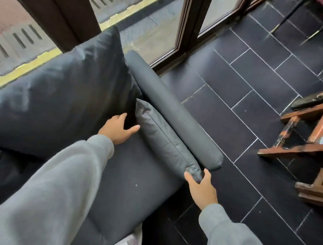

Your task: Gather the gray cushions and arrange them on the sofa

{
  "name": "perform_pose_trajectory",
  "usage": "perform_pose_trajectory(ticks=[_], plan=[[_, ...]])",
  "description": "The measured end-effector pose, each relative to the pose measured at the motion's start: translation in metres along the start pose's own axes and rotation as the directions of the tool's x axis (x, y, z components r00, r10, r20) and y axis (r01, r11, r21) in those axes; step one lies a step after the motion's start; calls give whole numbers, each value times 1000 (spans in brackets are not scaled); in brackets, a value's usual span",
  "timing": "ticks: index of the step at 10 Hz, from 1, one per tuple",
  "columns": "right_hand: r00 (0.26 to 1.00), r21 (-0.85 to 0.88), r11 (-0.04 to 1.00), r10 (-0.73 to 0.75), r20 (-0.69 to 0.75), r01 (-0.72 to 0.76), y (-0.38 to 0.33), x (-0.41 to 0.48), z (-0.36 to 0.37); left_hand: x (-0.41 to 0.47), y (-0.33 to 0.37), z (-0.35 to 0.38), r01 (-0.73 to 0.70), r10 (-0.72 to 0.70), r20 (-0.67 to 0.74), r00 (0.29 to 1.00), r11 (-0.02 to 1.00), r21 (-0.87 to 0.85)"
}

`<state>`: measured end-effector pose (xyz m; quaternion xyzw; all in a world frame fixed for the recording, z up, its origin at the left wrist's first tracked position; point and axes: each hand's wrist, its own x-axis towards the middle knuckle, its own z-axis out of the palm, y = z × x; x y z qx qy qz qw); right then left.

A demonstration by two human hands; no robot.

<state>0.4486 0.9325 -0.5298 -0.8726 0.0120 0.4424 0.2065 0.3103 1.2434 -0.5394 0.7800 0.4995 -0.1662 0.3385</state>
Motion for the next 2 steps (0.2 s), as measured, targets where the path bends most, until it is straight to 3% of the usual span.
perform_pose_trajectory(ticks=[1,2], plan=[[979,-166,966,-192,62,200,-9,-45,-24,-76,-5,-33,28,-18,-57,998,985,169],[920,-353,851,-344,187,389,-15,-96,-50,-164,-15,-58,96,-64,-189,980,982,164]])
